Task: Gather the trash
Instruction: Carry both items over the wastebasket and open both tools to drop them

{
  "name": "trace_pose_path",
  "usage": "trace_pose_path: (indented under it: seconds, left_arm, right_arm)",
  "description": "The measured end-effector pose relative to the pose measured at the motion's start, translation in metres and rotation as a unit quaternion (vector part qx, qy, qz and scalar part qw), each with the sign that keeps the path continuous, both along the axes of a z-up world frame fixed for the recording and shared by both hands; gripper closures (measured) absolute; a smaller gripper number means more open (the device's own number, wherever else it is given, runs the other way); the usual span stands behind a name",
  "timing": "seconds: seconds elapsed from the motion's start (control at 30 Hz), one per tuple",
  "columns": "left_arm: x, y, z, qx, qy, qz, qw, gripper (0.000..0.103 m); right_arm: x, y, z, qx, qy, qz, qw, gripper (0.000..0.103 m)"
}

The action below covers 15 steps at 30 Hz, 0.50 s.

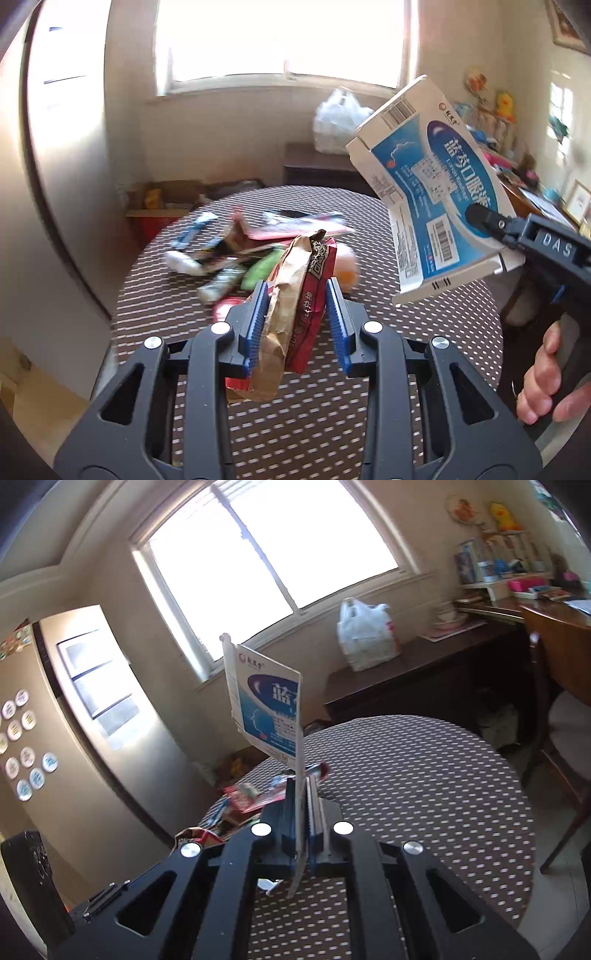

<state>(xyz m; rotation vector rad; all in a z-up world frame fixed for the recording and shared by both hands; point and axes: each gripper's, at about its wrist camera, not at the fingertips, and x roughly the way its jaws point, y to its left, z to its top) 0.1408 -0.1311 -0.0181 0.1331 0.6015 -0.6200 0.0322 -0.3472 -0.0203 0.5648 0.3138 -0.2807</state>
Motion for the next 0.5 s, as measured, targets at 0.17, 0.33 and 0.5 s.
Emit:
trace_pose_path:
  seconds: [0.17,0.33,0.5]
  left_arm:
    - [0.010,0.050,0.005,-0.002,-0.003,0.075,0.9972,0.071]
    - [0.012,0.103,0.011,-0.013,-0.022,0.142,0.9895,0.071]
    - [0.010,0.155,0.012,-0.030,-0.025,0.202,0.9785,0.071]
  right_arm:
    - [0.027,0.043,0.007,-0.009,-0.002,0.068,0.998,0.097]
    - [0.054,0.093,0.012,-0.023,0.001,0.131,0.991,0.097]
    - [0.075,0.140,0.012,-0.037,0.009,0.185,0.982,0.097]
